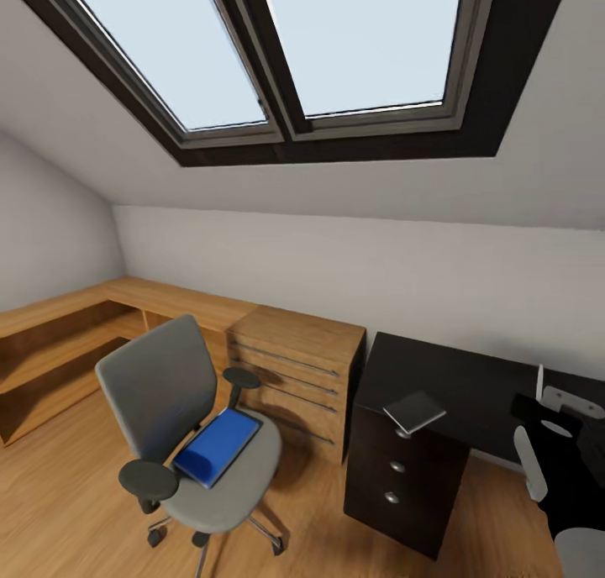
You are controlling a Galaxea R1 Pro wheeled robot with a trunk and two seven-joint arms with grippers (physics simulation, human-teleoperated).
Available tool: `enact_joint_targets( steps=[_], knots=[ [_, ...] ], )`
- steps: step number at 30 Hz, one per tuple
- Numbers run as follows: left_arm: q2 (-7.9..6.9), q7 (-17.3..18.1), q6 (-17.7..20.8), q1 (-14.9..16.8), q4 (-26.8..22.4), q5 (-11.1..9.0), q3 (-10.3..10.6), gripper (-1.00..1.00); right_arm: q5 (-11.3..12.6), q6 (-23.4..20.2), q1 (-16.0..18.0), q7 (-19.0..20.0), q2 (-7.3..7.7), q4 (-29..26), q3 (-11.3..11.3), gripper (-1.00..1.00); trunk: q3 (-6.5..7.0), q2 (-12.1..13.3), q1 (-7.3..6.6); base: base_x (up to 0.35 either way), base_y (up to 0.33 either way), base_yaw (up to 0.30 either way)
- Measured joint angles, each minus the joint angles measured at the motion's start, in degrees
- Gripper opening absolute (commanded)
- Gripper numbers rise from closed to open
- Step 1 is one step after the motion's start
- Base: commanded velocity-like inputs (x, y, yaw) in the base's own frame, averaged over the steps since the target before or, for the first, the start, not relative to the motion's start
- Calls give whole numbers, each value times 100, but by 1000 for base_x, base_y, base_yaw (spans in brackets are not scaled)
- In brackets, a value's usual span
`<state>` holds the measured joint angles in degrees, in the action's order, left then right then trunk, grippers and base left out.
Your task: In the bedroom, organize the workspace by keeping the computer under the desk, ensuring the monitor is on the desk, placing the keyboard on the desk next to the monitor, placing the mouse on the desk next to the keyboard, moving the folder from the swivel chair onto the desk next to the mouse, stacking the notebook on top of the folder with the pen on top of the notebook, and positioning the swivel chair next to the desk.
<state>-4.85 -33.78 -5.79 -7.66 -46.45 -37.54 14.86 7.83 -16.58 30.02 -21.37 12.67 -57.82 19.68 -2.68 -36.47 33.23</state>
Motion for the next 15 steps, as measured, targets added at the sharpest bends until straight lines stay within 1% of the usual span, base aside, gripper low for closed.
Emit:
enact_joint_targets(
  steps=[2, 5, 6, 8, 11, 12, 13, 15],
  knots=[
    [3, 0, -111, 0, 22, -6, 54, 100, -2, -3, 0, 0, -2, -20, 0, -100, 13, 0, 0, -10, 0, -201],
    [2, 0, -143, 0, 28, -9, 124, 100, -2, -4, 0, 0, -2, -25, 0, -100, 33, 0, 0, -4, 0, -202],
    [2, 0, -157, 0, 30, -13, 214, 100, -2, -4, 0, 2, -4, -23, 0, -100, 39, 0, 0, -2, 0, -202],
    [4, 0, -165, 0, 33, -14, 303, 100, 2, -4, 0, 5, -9, -22, 0, -100, 52, 0, 0, -1, 0, -202],
    [28, 4, -164, 0, 8, 8, 377, 100, 5, -4, 0, 7, -24, -21, 0, -100, 72, 0, 0, 0, 0, -202],
    [70, 5, -159, 0, -34, 53, 420, 100, 5, -7, 0, 8, -29, -21, 0, -100, 78, 0, 0, 0, 0, -203],
    [148, 8, -152, 0, -105, 153, 471, 100, 6, -10, 0, 8, -32, -24, 0, -100, 85, 0, 0, 0, 0, -203],
    [251, 13, -139, 0, -186, 318, 511, 100, 6, -11, 0, 8, -32, -26, 0, -100, 98, 0, 0, 0, 0, -205]
  ],
)
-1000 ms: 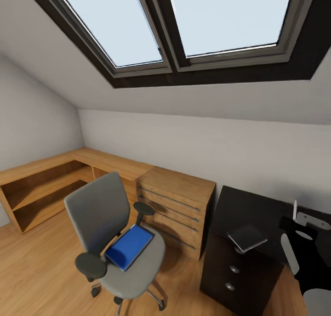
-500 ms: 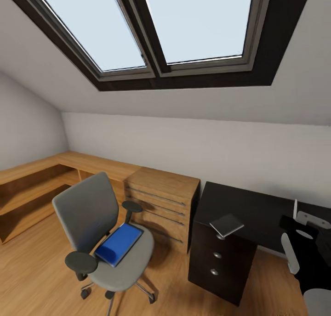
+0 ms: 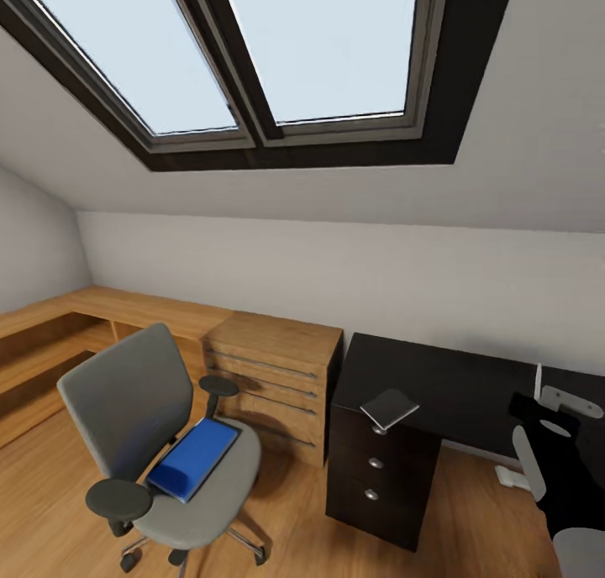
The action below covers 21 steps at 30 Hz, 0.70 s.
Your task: In the bedroom, organize the workspace by keeping the computer under the desk, ensuring the monitor is on the desk, placing the keyboard on the desk next to the monitor, placing the mouse on the desk next to the keyboard, moving the folder from the swivel chair onto the desk next to the mouse, stacking the notebook on top of the folder with the pen on top of the notebook, and positioning the swivel chair next to the desk.
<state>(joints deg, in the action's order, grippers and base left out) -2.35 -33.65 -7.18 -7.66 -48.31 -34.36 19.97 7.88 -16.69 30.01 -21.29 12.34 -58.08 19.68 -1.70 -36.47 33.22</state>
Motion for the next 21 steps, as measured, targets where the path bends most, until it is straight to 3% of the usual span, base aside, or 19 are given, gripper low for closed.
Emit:
enact_joint_targets(
  steps=[2, 5, 6, 8, 9, 15, 21],
  knots=[
    [161, 5, 54, 0, -103, 349, 39, 100, 0, -1, 0, 0, -1, -2, 0, -100, 13, 0, 0, 0, 0, -207],
    [505, -15, 332, 1, -386, 1082, 74, 100, -1, -2, 0, 0, -4, -3, 0, -100, 33, 0, 0, 0, 0, -209],
    [576, -18, 428, 1, -471, 1206, 76, 100, 0, -2, 0, 0, -4, -3, 0, -100, 39, 0, 0, 0, 0, -209],
    [759, -23, 813, 2, -760, 1463, 83, 100, 2, -4, 0, 0, -5, -4, 0, -100, 52, 0, 0, 0, 0, -210],
    [965, -33, 1649, 8, -1274, 1662, 90, 100, 10, -9, 0, 0, -5, -4, 0, -100, 60, 1, 0, 0, 0, -196],
    [1182, -61, 2665, 166, -1874, 1770, 88, 100, 13, -9, 1, 1, -25, -4, -13, -100, 81, 0, 0, 0, 0, -90],
    [1234, -53, 2934, 870, -2049, 1767, 88, 100, 22, -10, -3, 24, -115, -60, -18, -100, 83, 0, 0, 0, 0, -9]
  ],
)
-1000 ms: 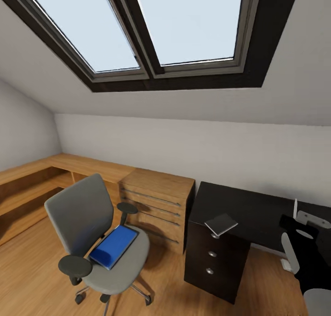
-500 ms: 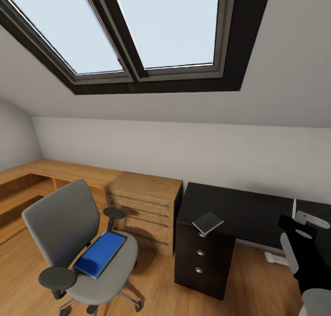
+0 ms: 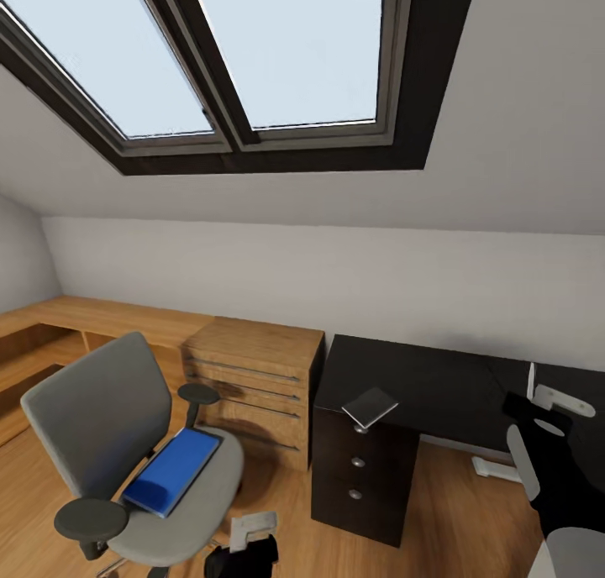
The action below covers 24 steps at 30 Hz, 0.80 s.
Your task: In the bedroom, organize the workspace by keeping the computer under the desk, ensuring the monitor is on the desk, placing the keyboard on the desk next to the monitor, placing the mouse on the desk next to the keyboard, moving the folder from the swivel chair onto the desk next to the mouse, stacking the notebook on top of the folder with the pen on top of the notebook, and positioning the swivel chair next to the desk.
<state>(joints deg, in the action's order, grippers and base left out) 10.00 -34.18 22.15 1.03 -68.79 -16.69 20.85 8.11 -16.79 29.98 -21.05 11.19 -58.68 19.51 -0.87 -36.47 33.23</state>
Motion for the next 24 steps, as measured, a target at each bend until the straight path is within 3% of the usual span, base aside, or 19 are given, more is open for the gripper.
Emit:
enact_joint_targets(
  steps=[5, 10, 16, 24],
  knots=[
    [0, 12, 24, 243, -45, 3, 0, 100, 16, 2, -6, 9, -46, -75, -13, -100, 0, 0, 0, 0, 0, -1],
    [0, 28, 12, 310, -149, -6, -4, 100, -15, 11, -8, -7, -237, -102, -17, -100, 0, 0, 0, 0, 0, 0],
    [0, 39, -18, 321, -93, -14, -23, 100, -21, 10, -10, -11, -333, -107, -22, -100, 0, 0, 0, 11, 0, 0],
    [-68, 38, -32, 321, -79, -3, -17, 100, -45, 35, -16, 71, -387, -75, -23, -100, 0, -1, -3, 237, 0, 0]
  ],
)
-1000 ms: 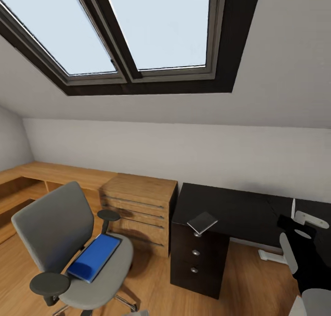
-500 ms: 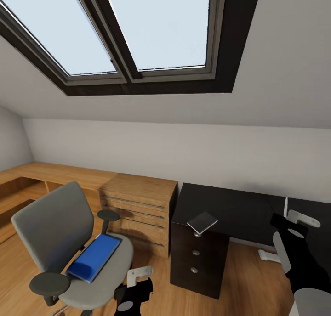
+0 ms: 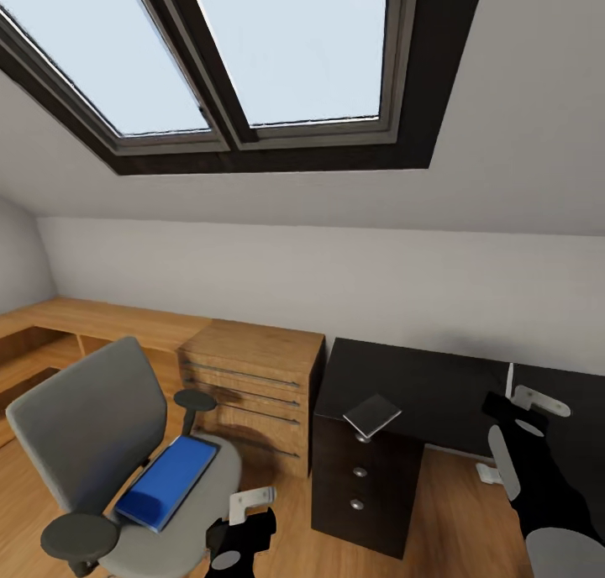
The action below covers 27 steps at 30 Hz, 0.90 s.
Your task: In the bedroom, organize the workspace by keeping the computer under the desk, ensuring the monitor is on the desk, placing the keyboard on the desk next to the monitor, placing the mouse on the desk next to the keyboard, moving the folder from the swivel chair onto the desk next to the mouse, stacking the notebook on top of the folder with the pen on top of the notebook, and positioning the swivel chair next to the desk.
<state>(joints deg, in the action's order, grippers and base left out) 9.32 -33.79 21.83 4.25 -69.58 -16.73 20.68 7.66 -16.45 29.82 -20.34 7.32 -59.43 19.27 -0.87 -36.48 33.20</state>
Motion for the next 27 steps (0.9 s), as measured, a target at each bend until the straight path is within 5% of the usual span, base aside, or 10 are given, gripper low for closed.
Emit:
enact_joint_targets(
  steps=[17, 27],
  knots=[
    [2, -11, -3, -4, 13, 8, 83, 100, -10, -532, -6, 1399, 35, 19, -2, -100, 0, 0, 0, 325, 0, 0],
    [5, -12, -2, -7, 13, 2, 211, 100, 4, -956, -7, 1802, 93, 237, 37, -100, 0, 1, 0, 247, 0, 0]
  ],
)
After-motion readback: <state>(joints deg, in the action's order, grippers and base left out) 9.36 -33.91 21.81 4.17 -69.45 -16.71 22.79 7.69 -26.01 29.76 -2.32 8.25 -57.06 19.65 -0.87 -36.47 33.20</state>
